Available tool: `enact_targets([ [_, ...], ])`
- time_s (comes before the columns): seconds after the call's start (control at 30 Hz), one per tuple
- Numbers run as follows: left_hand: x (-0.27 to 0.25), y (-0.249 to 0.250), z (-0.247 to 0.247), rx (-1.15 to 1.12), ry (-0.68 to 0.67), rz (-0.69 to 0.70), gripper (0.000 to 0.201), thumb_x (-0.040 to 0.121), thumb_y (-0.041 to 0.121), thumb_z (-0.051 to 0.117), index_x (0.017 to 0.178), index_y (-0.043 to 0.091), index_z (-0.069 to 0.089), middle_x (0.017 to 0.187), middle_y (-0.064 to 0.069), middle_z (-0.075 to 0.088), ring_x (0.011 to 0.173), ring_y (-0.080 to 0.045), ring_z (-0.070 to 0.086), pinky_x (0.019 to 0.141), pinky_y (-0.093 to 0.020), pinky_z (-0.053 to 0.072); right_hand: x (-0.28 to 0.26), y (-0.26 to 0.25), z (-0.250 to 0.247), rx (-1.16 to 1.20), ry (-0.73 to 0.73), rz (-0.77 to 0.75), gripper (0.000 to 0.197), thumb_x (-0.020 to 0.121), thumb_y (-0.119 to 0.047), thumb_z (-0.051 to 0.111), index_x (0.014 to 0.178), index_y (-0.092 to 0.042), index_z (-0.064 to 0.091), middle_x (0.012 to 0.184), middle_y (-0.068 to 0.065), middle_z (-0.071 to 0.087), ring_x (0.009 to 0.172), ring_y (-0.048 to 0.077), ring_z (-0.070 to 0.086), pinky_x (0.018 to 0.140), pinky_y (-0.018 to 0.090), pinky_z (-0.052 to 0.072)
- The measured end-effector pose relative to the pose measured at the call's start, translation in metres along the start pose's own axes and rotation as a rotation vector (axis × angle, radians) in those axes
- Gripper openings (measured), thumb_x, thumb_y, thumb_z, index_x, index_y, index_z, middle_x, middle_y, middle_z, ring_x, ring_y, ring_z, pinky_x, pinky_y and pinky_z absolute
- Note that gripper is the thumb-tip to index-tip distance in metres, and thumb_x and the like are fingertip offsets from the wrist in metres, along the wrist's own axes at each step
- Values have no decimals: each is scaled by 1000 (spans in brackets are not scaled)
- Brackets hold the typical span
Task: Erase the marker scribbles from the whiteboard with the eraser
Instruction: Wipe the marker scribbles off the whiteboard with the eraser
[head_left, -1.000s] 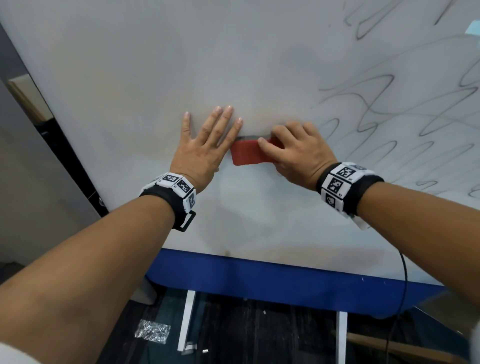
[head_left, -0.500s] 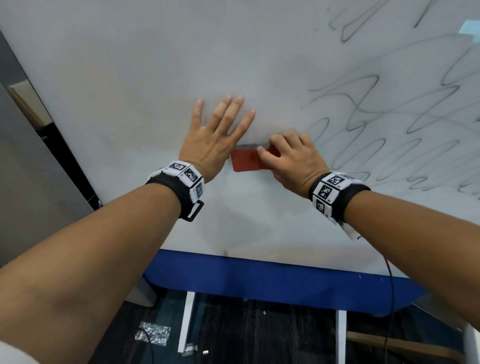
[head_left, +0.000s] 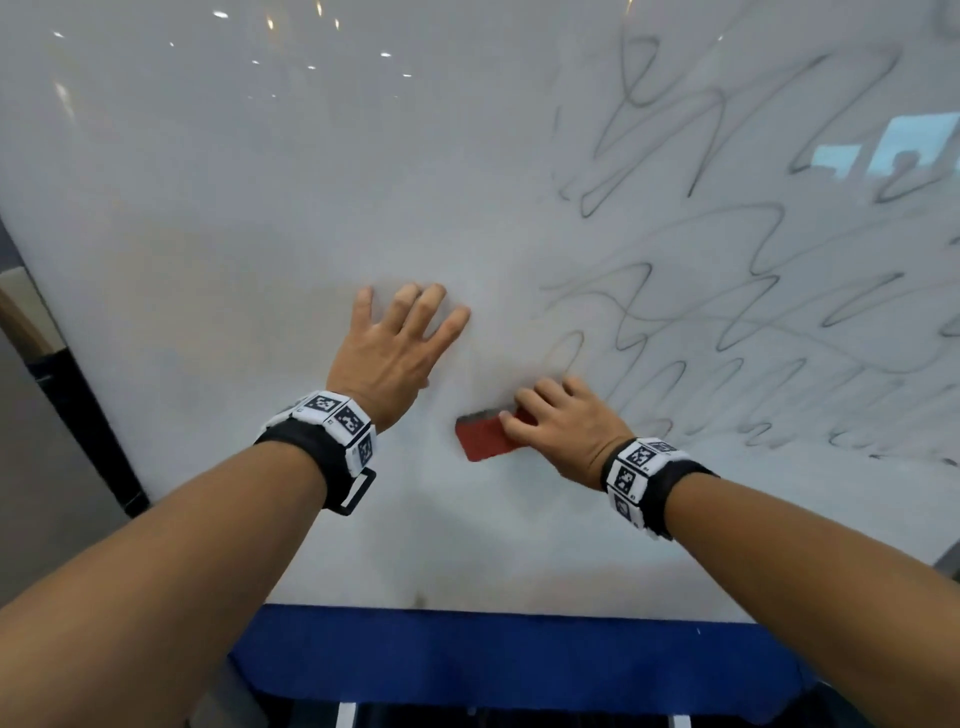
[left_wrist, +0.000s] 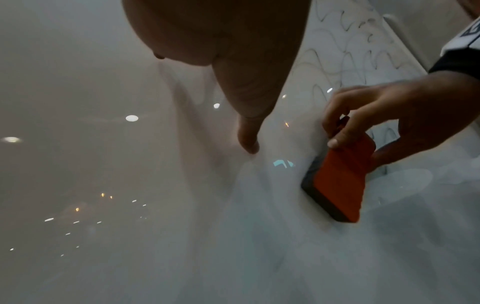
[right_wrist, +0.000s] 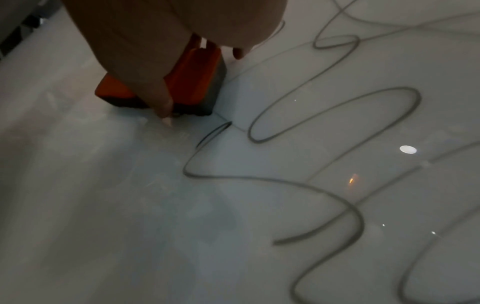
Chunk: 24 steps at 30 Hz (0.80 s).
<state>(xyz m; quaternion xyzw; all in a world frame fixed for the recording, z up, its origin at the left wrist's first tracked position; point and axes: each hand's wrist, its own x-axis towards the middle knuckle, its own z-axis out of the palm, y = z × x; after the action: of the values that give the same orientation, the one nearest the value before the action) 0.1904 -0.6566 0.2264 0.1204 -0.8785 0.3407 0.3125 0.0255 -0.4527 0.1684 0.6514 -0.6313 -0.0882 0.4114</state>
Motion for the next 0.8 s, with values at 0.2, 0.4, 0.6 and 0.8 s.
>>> enact_targets([
  [0.2,26,-7,-19,-16,-28,-25,131,54,53,90,157,27,12,162,-14,3,149,-32,14,111,-67,23,14,32,-21,-47,105,232,60,70,-29,66,127,-19,51,113,12,57,96,33,53,74,40,34],
  [0.4,37,-2,-27,-35,-8,-53,119,62,56,84,156,25,17,162,-14,11,148,-33,18,111,-66,26,11,25,-14,-2,56,11,45,72,-14,65,116,-22,59,107,9,59,87,30,55,75,40,42],
  [0.6,57,-1,-37,-78,95,-90,69,83,38,71,141,23,37,151,-13,34,135,-31,25,104,-65,34,24,60,-35,-42,151,205,64,66,-31,74,126,-18,56,112,12,58,95,32,52,77,42,39],
  [0.8,61,-3,-39,-98,127,-88,68,83,19,63,146,21,36,143,-10,39,126,-31,36,101,-62,36,28,67,-43,-21,128,84,51,71,-23,65,121,-19,58,109,10,61,91,32,57,76,42,45],
])
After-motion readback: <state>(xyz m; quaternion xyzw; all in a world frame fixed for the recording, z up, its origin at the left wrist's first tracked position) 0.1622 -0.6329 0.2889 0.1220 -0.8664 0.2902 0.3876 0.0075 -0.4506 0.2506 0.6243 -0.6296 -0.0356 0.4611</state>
